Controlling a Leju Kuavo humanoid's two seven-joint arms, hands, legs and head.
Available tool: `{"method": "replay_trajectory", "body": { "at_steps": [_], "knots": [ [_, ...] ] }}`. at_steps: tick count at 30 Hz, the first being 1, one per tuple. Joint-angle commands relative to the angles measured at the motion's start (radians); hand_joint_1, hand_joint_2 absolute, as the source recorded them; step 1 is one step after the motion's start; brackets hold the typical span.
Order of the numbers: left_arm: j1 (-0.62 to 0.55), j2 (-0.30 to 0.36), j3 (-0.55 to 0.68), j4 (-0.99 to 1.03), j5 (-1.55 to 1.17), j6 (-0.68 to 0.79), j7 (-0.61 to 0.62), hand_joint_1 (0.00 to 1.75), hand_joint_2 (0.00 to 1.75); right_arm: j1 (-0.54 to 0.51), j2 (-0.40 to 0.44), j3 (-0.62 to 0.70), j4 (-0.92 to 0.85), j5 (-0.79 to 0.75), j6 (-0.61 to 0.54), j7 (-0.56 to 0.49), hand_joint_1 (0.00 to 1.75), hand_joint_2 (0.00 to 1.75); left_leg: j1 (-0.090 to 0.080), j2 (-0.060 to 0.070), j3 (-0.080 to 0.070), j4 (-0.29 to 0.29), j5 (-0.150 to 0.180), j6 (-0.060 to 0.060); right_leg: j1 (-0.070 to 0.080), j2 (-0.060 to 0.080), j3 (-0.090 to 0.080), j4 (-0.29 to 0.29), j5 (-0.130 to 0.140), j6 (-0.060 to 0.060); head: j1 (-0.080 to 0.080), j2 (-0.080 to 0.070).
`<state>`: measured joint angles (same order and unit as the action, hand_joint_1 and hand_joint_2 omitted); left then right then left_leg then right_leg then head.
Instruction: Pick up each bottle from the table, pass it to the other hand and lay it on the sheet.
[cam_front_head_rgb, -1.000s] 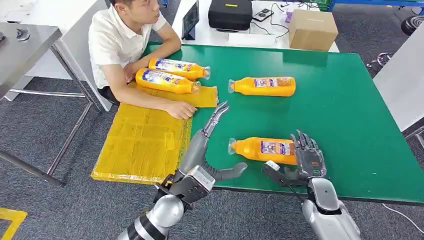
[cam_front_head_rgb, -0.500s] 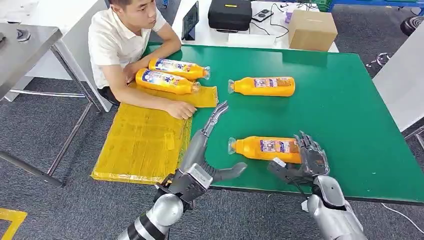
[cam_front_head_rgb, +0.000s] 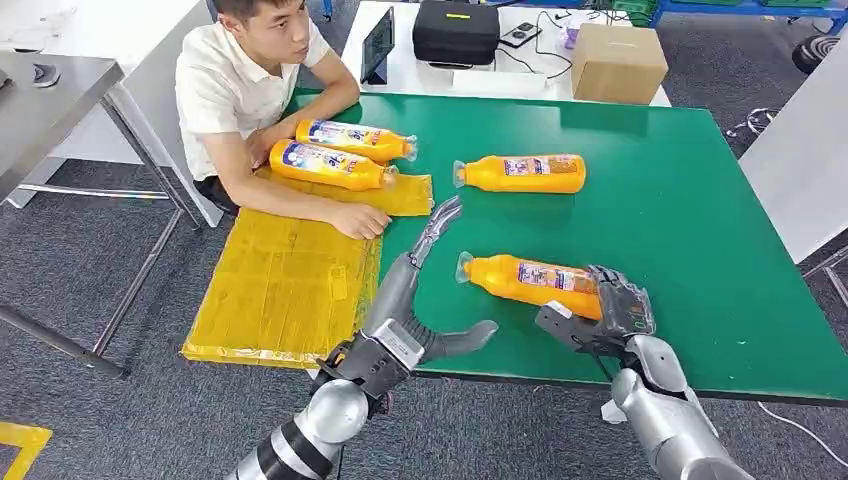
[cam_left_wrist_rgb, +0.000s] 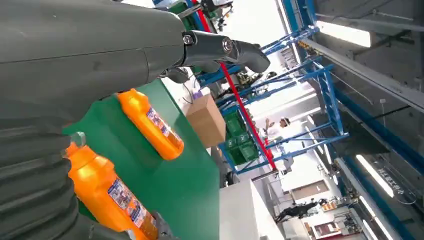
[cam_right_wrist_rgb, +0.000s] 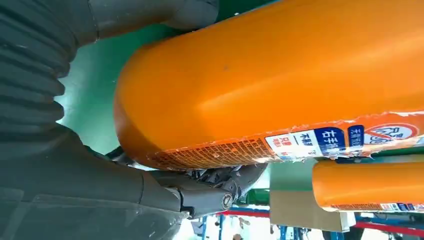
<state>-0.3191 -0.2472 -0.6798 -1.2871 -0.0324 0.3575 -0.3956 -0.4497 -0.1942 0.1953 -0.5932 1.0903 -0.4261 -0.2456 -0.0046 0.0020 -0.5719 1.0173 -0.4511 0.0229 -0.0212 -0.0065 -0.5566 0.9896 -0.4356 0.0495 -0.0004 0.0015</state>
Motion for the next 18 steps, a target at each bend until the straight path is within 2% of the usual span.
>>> {"method": "replay_trajectory", "body": {
  "at_steps": [1,3,4,8,11,13,15,18],
  "knots": [
    [-0.034,0.011,-0.002,0.051,0.023,0.006,-0.021,0.0,1.75,0.028,0.036,-0.009,0.094,-0.064,0.04,-0.071,1.75,1.75,0.002,-0.002,0.0,-0.001,0.001,-0.002,0.002,-0.001,0.001,-0.002,0.001,-0.002,0.0,0.0],
    [-0.012,0.0,0.005,0.042,0.047,0.034,-0.066,0.0,1.75,0.056,0.096,-0.154,0.055,-0.351,0.243,-0.27,1.75,1.75,0.002,-0.002,0.0,-0.001,0.001,-0.002,0.002,-0.001,0.001,-0.002,0.001,-0.002,0.0,0.0],
    [0.0,-0.002,-0.004,0.038,0.071,0.028,-0.076,0.0,1.75,0.075,0.116,-0.165,0.024,-0.408,0.298,-0.285,1.75,1.75,0.003,-0.001,0.0,-0.002,0.002,-0.002,0.003,-0.001,0.001,-0.004,0.002,-0.003,0.0,0.0],
    [0.021,-0.009,-0.005,0.026,0.159,-0.006,-0.077,0.0,1.75,0.106,0.134,-0.174,-0.038,-0.473,0.284,-0.305,1.75,1.75,0.003,0.002,0.002,-0.002,0.0,-0.002,0.004,0.002,0.003,-0.003,0.001,-0.003,0.0,0.0],
    [0.047,-0.007,-0.012,0.016,0.246,0.013,-0.111,0.0,1.75,0.16,0.173,-0.208,-0.174,-0.61,0.289,-0.341,1.75,1.75,0.003,0.005,0.003,-0.002,0.0,-0.003,0.003,0.004,0.002,-0.003,0.001,-0.003,0.0,0.0],
    [0.067,0.011,-0.046,0.049,0.376,-0.051,-0.025,0.0,1.75,0.217,0.203,-0.24,-0.302,-0.787,0.383,-0.329,1.75,1.75,0.003,0.002,0.0,-0.002,0.002,-0.003,0.004,0.002,0.0,-0.003,0.001,-0.003,0.0,0.0],
    [0.086,0.022,-0.069,0.102,0.422,-0.057,-0.048,0.0,1.75,0.26,0.209,-0.234,-0.391,-0.87,0.405,-0.312,1.75,1.75,0.003,0.004,0.0,-0.003,0.001,-0.003,0.004,0.003,0.001,-0.003,0.001,-0.003,0.0,0.0],
    [0.091,0.027,-0.075,0.118,0.431,-0.061,-0.071,0.0,1.75,0.27,0.206,-0.223,-0.412,-0.88,0.401,-0.302,1.75,1.75,0.003,0.004,-0.002,-0.002,0.0,-0.001,0.002,0.003,-0.001,-0.001,0.0,-0.002,0.0,0.0]
  ]
}}
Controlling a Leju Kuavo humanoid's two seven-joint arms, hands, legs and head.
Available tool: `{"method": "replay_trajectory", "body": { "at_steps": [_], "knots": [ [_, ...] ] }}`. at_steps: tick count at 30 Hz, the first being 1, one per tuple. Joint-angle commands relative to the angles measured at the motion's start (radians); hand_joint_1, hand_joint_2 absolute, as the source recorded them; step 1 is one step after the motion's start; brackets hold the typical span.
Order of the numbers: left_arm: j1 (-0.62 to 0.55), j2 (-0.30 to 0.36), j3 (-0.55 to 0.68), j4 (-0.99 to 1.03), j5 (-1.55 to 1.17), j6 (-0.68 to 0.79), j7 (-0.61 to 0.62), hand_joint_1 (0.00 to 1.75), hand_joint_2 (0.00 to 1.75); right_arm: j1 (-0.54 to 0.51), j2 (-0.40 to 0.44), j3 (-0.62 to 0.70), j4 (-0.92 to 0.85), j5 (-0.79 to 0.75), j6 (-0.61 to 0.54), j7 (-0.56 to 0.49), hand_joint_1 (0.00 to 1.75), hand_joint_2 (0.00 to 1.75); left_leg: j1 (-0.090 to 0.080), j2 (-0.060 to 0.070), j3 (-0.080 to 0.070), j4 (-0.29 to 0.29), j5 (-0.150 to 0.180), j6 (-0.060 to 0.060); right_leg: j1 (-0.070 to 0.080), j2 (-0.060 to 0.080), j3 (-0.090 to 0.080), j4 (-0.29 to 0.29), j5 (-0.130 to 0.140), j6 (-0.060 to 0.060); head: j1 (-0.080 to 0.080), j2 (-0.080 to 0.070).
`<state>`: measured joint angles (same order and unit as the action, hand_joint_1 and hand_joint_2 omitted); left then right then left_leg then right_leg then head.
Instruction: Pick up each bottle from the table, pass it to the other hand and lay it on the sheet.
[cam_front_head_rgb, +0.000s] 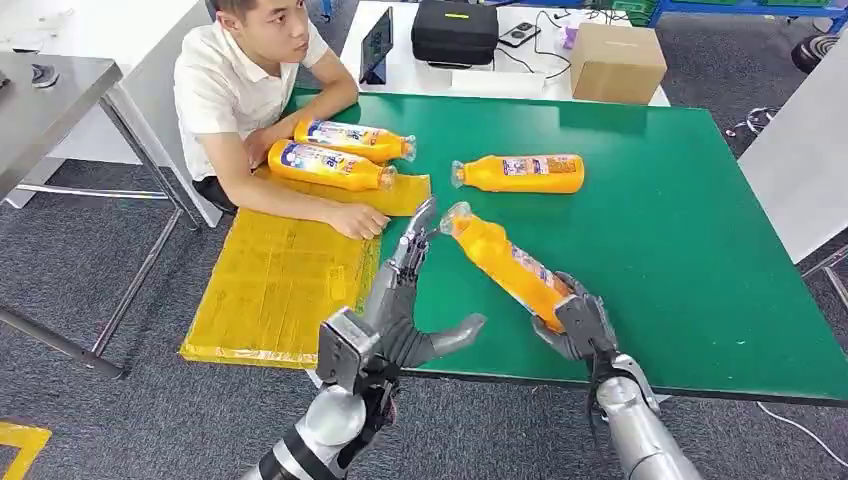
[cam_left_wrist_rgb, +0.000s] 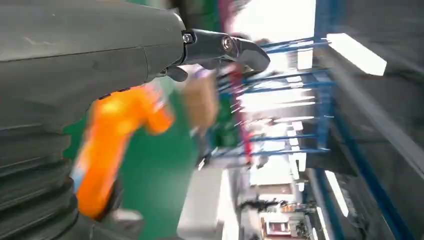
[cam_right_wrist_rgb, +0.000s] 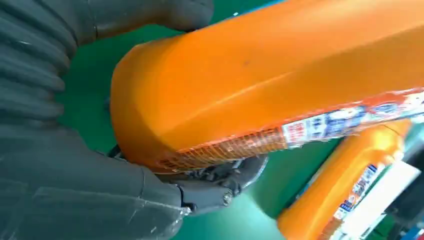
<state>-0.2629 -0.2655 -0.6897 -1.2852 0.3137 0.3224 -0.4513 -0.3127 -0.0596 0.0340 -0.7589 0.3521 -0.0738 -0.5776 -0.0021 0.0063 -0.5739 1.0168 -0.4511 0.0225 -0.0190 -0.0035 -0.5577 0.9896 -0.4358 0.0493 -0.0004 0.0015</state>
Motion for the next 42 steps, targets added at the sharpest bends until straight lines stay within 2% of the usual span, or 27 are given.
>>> {"method": "replay_trajectory", "body": {
  "at_steps": [1,8,10,13,17,21,24,27,36,39,42],
  "knots": [
    [0.043,0.045,-0.056,0.111,0.103,-0.026,-0.011,0.0,1.75,0.135,0.078,-0.073,-0.252,-0.16,0.043,0.024,1.75,1.75,0.0,0.0,-0.001,-0.002,0.0,-0.002,0.0,0.001,-0.002,-0.001,0.0,-0.002,0.0,0.0],
    [0.14,0.138,-0.069,-0.055,0.022,-0.027,-0.135,0.0,1.75,0.184,0.117,-0.075,-0.374,-0.243,-0.002,0.012,1.75,1.75,0.0,0.0,-0.006,-0.001,-0.001,-0.002,0.0,0.002,-0.006,0.0,0.0,-0.002,0.0,0.0],
    [0.208,0.166,-0.05,-0.109,0.022,-0.091,-0.07,0.0,1.75,0.214,0.136,-0.086,-0.421,-0.267,-0.034,0.002,1.75,1.75,0.001,-0.001,-0.007,-0.001,-0.001,-0.002,0.001,0.002,-0.007,0.0,0.0,-0.003,0.0,0.0],
    [0.24,0.154,-0.003,-0.064,0.01,-0.08,-0.074,0.0,1.75,0.248,0.137,-0.013,-0.482,-0.253,-0.003,0.013,1.75,1.75,0.0,-0.001,-0.007,-0.002,-0.001,-0.002,0.0,0.001,-0.008,-0.001,0.0,-0.002,0.0,0.0],
    [0.203,0.132,0.01,-0.029,-0.006,-0.067,-0.087,0.0,1.75,0.248,0.142,0.071,-0.503,-0.22,0.011,0.013,1.75,1.75,0.001,-0.001,-0.01,0.0,-0.001,-0.002,0.001,0.002,-0.01,0.0,0.0,-0.002,0.0,0.0],
    [0.159,0.101,0.042,-0.01,0.024,-0.052,-0.056,0.0,1.75,0.254,0.139,0.235,-0.551,-0.17,0.036,0.003,1.75,1.75,0.001,-0.001,-0.012,0.0,0.0,-0.002,0.001,0.002,-0.012,0.001,0.0,-0.002,0.0,0.0],
    [0.125,0.095,0.04,0.026,0.019,-0.044,-0.029,0.0,1.75,0.256,0.131,0.326,-0.564,-0.203,0.103,0.021,1.75,1.75,0.001,-0.002,-0.012,0.0,0.0,-0.002,0.001,0.001,-0.012,0.0,0.0,-0.003,0.0,0.0],
    [0.087,0.074,0.06,0.063,-0.034,-0.001,-0.069,0.0,1.75,0.249,0.128,0.409,-0.575,-0.2,0.132,0.008,1.75,1.75,0.002,-0.003,-0.011,0.0,0.0,-0.003,0.002,0.0,-0.01,-0.001,0.0,-0.003,0.0,0.0],
    [0.07,0.063,0.101,0.052,-0.043,0.037,-0.076,0.0,1.75,0.243,0.134,0.459,-0.586,-0.188,0.123,-0.006,1.75,1.75,0.001,-0.003,-0.012,0.0,0.001,-0.002,0.001,-0.001,-0.012,0.0,0.0,-0.002,0.0,0.0],
    [0.067,0.059,0.123,0.028,-0.013,0.011,-0.07,0.0,1.75,0.238,0.13,0.484,-0.575,-0.183,0.115,-0.003,1.75,1.75,0.001,-0.002,-0.012,0.0,0.001,-0.003,0.001,0.0,-0.011,0.0,0.0,-0.002,0.0,0.0],
    [0.077,0.067,0.12,-0.031,0.074,-0.093,-0.036,0.0,1.75,0.227,0.125,0.494,-0.524,-0.192,0.111,0.003,1.75,1.75,0.001,-0.004,-0.013,0.0,0.001,-0.002,0.001,-0.001,-0.012,0.0,0.0,-0.002,0.0,0.0]
  ]
}}
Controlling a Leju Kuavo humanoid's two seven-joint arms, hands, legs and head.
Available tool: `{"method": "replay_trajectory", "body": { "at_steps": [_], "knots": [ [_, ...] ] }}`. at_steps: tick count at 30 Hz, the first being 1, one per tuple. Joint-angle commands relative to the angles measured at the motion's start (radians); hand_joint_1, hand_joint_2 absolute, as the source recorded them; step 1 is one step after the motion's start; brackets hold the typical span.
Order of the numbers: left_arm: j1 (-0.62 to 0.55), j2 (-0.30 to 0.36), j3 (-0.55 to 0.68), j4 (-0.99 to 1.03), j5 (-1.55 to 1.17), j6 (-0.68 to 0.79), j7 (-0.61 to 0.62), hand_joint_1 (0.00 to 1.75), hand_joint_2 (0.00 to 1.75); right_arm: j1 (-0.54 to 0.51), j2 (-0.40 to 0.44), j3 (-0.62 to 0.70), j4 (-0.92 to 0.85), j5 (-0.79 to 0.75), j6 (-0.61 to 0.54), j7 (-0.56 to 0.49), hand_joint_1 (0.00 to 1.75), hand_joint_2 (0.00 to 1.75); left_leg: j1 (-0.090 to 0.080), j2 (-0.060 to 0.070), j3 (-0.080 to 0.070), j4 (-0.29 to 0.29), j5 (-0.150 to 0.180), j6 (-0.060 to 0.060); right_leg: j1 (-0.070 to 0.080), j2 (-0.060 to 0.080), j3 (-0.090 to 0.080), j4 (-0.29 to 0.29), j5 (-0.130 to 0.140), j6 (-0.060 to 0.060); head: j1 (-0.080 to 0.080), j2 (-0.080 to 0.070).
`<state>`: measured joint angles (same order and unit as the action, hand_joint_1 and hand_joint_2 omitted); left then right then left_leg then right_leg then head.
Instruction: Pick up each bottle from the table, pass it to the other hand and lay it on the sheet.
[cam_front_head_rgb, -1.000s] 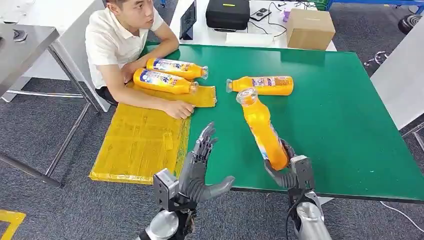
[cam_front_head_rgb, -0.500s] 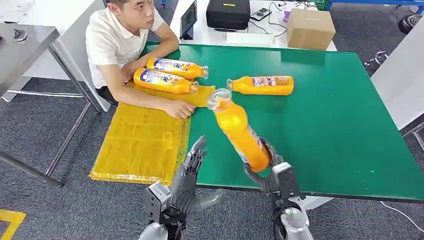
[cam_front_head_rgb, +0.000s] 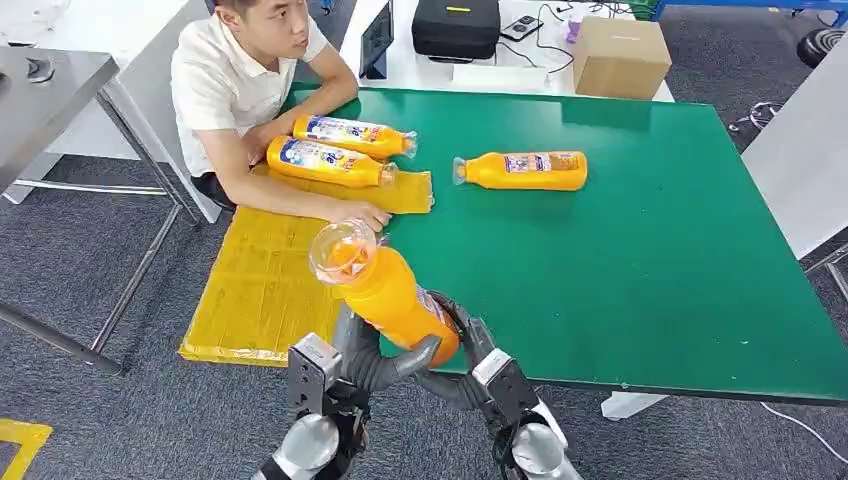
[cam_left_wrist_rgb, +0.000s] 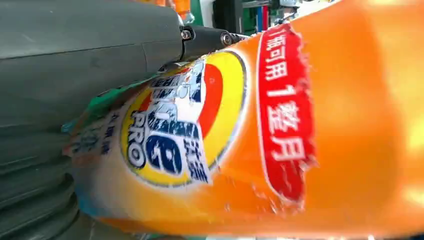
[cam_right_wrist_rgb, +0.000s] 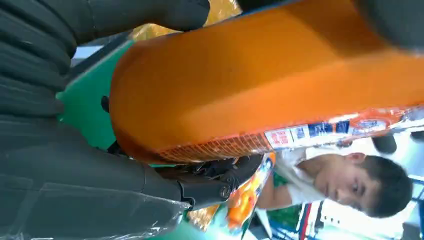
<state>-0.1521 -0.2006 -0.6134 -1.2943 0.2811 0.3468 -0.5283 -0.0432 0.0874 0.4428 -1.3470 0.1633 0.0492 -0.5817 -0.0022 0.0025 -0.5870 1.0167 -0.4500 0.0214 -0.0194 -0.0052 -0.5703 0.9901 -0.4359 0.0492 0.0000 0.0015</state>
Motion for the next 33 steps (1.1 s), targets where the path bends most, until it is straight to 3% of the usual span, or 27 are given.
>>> {"method": "replay_trajectory", "body": {
  "at_steps": [1,6,7,8,25,30,31,32,33],
  "knots": [
    [-0.034,0.001,0.044,-0.024,0.106,-0.117,0.041,0.0,1.75,-0.041,-0.023,0.084,0.066,-0.003,-0.011,0.007,1.75,1.75,0.001,0.0,0.001,0.0,0.0,-0.001,0.001,0.001,0.002,-0.001,0.0,-0.002,0.0,0.0],
    [-0.028,0.014,0.033,-0.047,0.15,-0.187,0.061,0.0,1.75,-0.054,-0.029,0.092,0.101,0.008,-0.01,0.006,1.75,1.75,0.001,0.0,0.002,0.0,0.0,-0.001,0.001,0.001,0.002,-0.001,0.0,-0.002,0.0,0.0],
    [-0.028,0.014,0.036,-0.05,0.166,-0.206,0.068,1.33,1.75,-0.059,-0.034,0.1,0.116,0.019,-0.005,0.011,1.75,1.75,0.001,0.0,0.002,-0.001,0.0,-0.001,0.001,0.0,0.003,-0.001,0.0,-0.002,0.0,0.0],
    [-0.03,0.016,0.036,-0.053,0.17,-0.216,0.068,1.75,1.75,-0.062,-0.036,0.103,0.127,0.023,-0.003,0.011,1.75,1.75,0.001,0.0,0.002,-0.001,0.0,-0.001,0.001,0.001,0.002,-0.001,0.0,-0.002,-0.001,0.0],
    [-0.008,0.016,0.108,-0.061,0.231,-0.264,0.085,1.75,1.75,-0.036,-0.033,0.087,0.194,0.047,-0.014,0.015,1.73,1.75,0.001,-0.002,0.003,-0.001,0.0,-0.001,0.001,-0.001,0.004,-0.002,0.0,-0.002,0.0,0.0],
    [0.02,0.0,0.167,-0.096,0.242,-0.251,0.088,1.75,1.75,-0.006,-0.033,0.076,0.198,0.066,-0.025,0.012,1.48,1.75,0.002,-0.003,0.003,-0.001,0.0,-0.001,0.002,-0.002,0.003,-0.002,-0.001,-0.002,0.0,0.0],
    [0.024,0.001,0.178,-0.102,0.244,-0.244,0.085,1.75,1.75,-0.001,-0.034,0.079,0.203,0.077,-0.035,0.018,1.1,1.75,0.001,-0.002,0.002,-0.001,0.0,-0.001,0.001,-0.002,0.002,-0.001,-0.001,-0.002,0.0,0.0],
    [0.031,0.0,0.187,-0.114,0.244,-0.242,0.084,1.75,1.75,0.007,-0.032,0.078,0.205,0.085,-0.049,0.023,0.0,1.75,0.001,-0.002,0.002,-0.001,0.0,-0.001,0.001,-0.002,0.001,-0.001,-0.001,-0.002,0.0,0.0],
    [0.051,-0.004,0.211,-0.14,0.254,-0.236,0.077,1.75,1.75,0.02,-0.026,0.077,0.206,0.086,-0.067,0.028,0.0,1.75,0.002,-0.003,0.003,-0.001,0.0,-0.001,0.002,-0.002,0.003,-0.002,-0.001,-0.002,0.0,0.0]
  ]
}}
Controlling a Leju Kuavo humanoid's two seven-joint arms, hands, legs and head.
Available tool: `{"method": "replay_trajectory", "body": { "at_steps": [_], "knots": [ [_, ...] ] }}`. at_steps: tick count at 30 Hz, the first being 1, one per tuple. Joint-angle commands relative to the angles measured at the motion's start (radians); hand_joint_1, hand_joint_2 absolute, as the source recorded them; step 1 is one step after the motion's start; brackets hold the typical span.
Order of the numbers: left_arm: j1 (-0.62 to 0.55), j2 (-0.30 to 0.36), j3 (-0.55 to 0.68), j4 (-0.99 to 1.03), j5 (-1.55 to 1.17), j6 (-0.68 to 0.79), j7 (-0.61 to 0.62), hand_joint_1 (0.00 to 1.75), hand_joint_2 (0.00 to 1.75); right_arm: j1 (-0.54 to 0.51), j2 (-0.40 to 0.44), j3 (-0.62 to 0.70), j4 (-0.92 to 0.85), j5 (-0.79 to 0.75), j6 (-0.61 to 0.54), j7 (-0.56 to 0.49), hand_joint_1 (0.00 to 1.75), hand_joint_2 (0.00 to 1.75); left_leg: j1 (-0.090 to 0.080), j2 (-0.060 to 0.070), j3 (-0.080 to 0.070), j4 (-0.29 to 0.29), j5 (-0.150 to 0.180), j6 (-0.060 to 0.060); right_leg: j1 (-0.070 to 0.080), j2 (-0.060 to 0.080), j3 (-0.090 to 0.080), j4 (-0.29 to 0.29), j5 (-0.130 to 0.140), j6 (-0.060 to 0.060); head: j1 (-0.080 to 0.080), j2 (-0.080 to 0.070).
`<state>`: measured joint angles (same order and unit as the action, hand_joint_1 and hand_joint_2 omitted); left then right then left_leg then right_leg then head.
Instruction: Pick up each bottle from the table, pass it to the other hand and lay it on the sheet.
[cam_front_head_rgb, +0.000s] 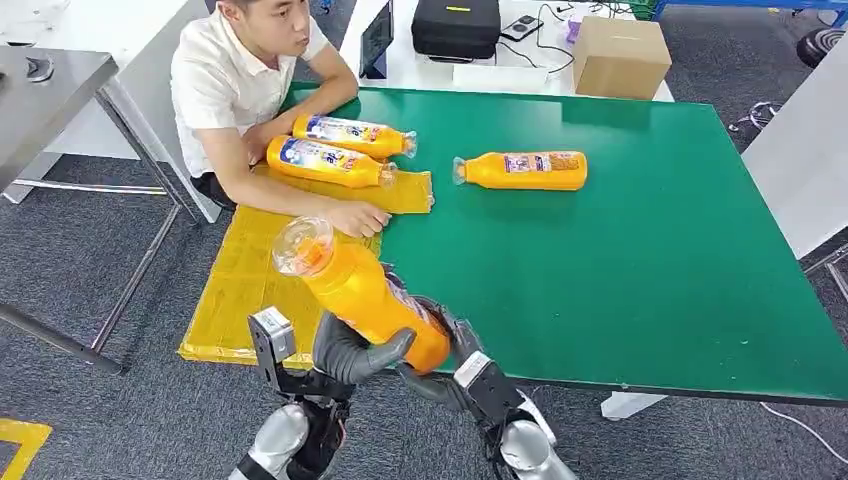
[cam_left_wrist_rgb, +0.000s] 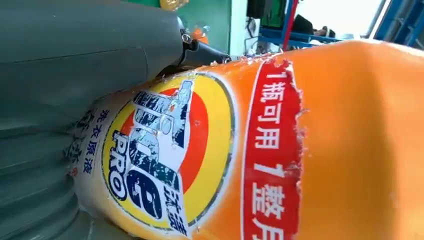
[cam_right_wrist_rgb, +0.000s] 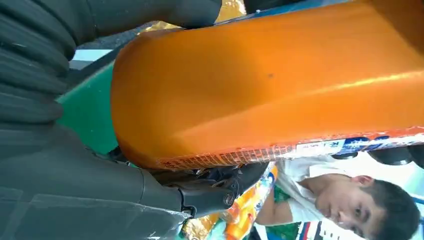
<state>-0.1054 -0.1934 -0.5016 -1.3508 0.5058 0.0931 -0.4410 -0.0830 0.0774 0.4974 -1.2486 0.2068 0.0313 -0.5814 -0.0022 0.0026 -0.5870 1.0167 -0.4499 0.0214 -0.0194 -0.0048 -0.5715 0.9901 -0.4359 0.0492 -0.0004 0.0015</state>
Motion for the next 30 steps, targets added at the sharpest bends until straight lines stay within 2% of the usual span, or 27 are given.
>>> {"method": "replay_trajectory", "body": {
  "at_steps": [1,2,3,5,7,14,17,19,20,21,22,23,24,25,26,27,28,30],
  "knots": [
    [0.016,-0.01,0.109,-0.104,0.029,0.019,-0.012,1.75,1.75,0.069,-0.015,0.021,0.106,0.046,-0.069,0.034,0.0,1.75,0.002,-0.003,0.003,-0.001,-0.001,-0.002,0.002,-0.003,0.005,-0.003,-0.001,-0.003,0.0,0.0],
    [0.025,-0.007,0.115,-0.116,0.021,0.026,-0.015,1.75,1.75,0.077,-0.015,0.022,0.106,0.045,-0.079,0.041,0.0,1.75,0.002,-0.002,0.003,-0.001,-0.001,-0.002,0.002,-0.002,0.004,-0.002,-0.001,-0.002,0.0,0.0],
    [0.037,-0.003,0.126,-0.129,-0.002,0.049,-0.018,1.75,1.75,0.092,-0.009,0.0,0.101,-0.014,-0.061,0.06,0.0,0.0,0.002,-0.002,0.002,-0.001,-0.001,-0.001,0.002,-0.001,0.003,-0.002,-0.001,-0.002,0.0,0.0],
    [0.044,0.0,0.138,-0.131,-0.014,0.06,-0.018,1.75,1.75,0.1,-0.008,-0.019,0.081,-0.023,-0.104,0.053,0.0,0.0,0.001,-0.002,0.003,-0.001,-0.001,-0.001,0.001,-0.002,0.004,-0.002,-0.001,-0.002,0.001,0.0],
    [0.045,0.0,0.141,-0.131,-0.014,0.06,-0.018,1.75,1.75,0.101,-0.012,-0.02,0.07,-0.024,-0.105,0.055,0.0,0.0,0.002,0.002,0.003,-0.001,-0.002,-0.002,0.002,0.001,0.004,-0.002,-0.001,-0.003,-0.001,0.0],
    [0.044,-0.002,0.14,-0.129,-0.016,0.06,-0.018,1.75,1.75,0.1,-0.011,-0.02,0.068,-0.024,-0.106,0.059,0.0,0.0,0.001,0.0,0.0,-0.001,-0.001,-0.001,0.001,-0.001,0.002,-0.001,0.0,-0.002,0.0,0.0],
    [0.061,-0.027,0.197,-0.152,0.074,0.041,-0.014,1.75,1.75,0.108,0.014,-0.084,0.016,-0.012,-0.24,0.021,0.0,0.0,0.001,-0.001,0.0,-0.001,-0.001,-0.001,0.001,-0.002,0.001,-0.001,-0.001,-0.002,0.0,0.0],
    [0.059,-0.031,0.263,-0.159,0.16,0.058,0.016,1.75,1.75,0.103,0.035,-0.165,-0.047,0.03,-0.399,-0.011,0.0,0.0,0.0,0.001,-0.001,0.0,-0.001,-0.001,0.0,0.0,0.0,0.0,0.0,-0.002,0.0,0.0],
    [0.052,-0.024,0.275,-0.157,0.162,0.064,0.018,1.75,1.75,0.096,0.03,-0.184,-0.063,0.039,-0.421,-0.012,0.0,0.0,0.001,0.002,0.0,0.0,-0.001,-0.002,0.001,0.001,0.001,0.0,-0.001,-0.003,0.0,0.0],
    [0.037,-0.014,0.282,-0.145,0.084,0.113,-0.021,1.75,1.75,0.098,0.046,-0.264,-0.094,0.071,-0.566,-0.049,0.0,0.0,0.0,0.001,-0.001,0.0,-0.001,-0.001,0.0,0.0,-0.001,0.001,0.0,-0.002,0.0,0.0],
    [0.026,-0.009,0.288,-0.136,0.049,0.14,-0.03,1.75,1.75,0.103,0.049,-0.319,-0.125,0.07,-0.621,-0.071,0.0,0.0,0.0,0.0,-0.002,0.0,0.0,-0.001,0.0,-0.001,-0.002,0.001,0.0,-0.001,0.0,0.0],
    [0.006,0.009,0.273,-0.112,-0.048,0.203,-0.05,1.75,1.75,0.108,0.032,-0.36,-0.138,0.147,-0.72,-0.111,0.0,0.0,0.0,-0.001,-0.002,0.0,0.0,-0.001,0.0,-0.001,-0.001,0.001,0.0,-0.002,0.0,0.0],
    [-0.035,0.048,0.227,-0.046,-0.29,0.357,-0.105,1.75,1.75,0.125,0.065,-0.468,-0.165,0.324,-0.729,-0.117,0.0,0.0,0.0,-0.002,-0.002,0.0,0.001,-0.001,0.0,-0.003,-0.001,0.001,0.0,-0.002,0.0,0.0],
    [-0.079,0.084,0.181,0.053,-0.533,0.509,-0.067,1.75,1.75,0.132,0.04,-0.463,-0.157,0.237,-0.728,-0.117,0.0,0.0,-0.001,-0.005,-0.002,-0.001,0.002,-0.001,-0.001,-0.006,-0.001,0.0,0.0,-0.001,0.0,0.0],
    [-0.115,0.115,0.16,0.165,-0.868,0.605,0.021,1.75,1.75,0.137,0.03,-0.473,-0.151,0.187,-0.707,-0.117,0.0,0.0,0.0,-0.007,-0.001,-0.001,0.002,-0.001,0.0,-0.008,0.002,-0.001,0.0,-0.002,0.0,0.0],
    [-0.113,0.076,0.256,0.208,-1.177,0.605,0.065,1.5,1.75,0.135,0.023,-0.47,-0.149,0.175,-0.705,-0.117,0.0,0.0,0.0,-0.008,0.0,-0.003,0.003,-0.001,0.0,-0.009,0.003,-0.002,0.0,-0.002,0.0,0.0],
    [-0.115,0.022,0.359,0.245,-1.323,0.605,0.055,1.75,1.75,0.128,0.029,-0.461,-0.142,0.153,-0.674,-0.117,0.0,0.0,0.0,-0.007,0.003,-0.004,0.003,-0.002,0.0,-0.008,0.006,-0.004,0.0,-0.002,0.0,0.0],
    [-0.138,0.046,0.273,0.261,-1.19,0.467,0.091,1.75,1.75,0.124,0.046,-0.438,-0.136,0.135,-0.633,-0.117,0.0,0.0,0.0,-0.003,0.002,-0.002,0.001,-0.001,0.0,-0.003,0.004,-0.002,0.0,-0.002,0.0,0.0]
  ]
}}
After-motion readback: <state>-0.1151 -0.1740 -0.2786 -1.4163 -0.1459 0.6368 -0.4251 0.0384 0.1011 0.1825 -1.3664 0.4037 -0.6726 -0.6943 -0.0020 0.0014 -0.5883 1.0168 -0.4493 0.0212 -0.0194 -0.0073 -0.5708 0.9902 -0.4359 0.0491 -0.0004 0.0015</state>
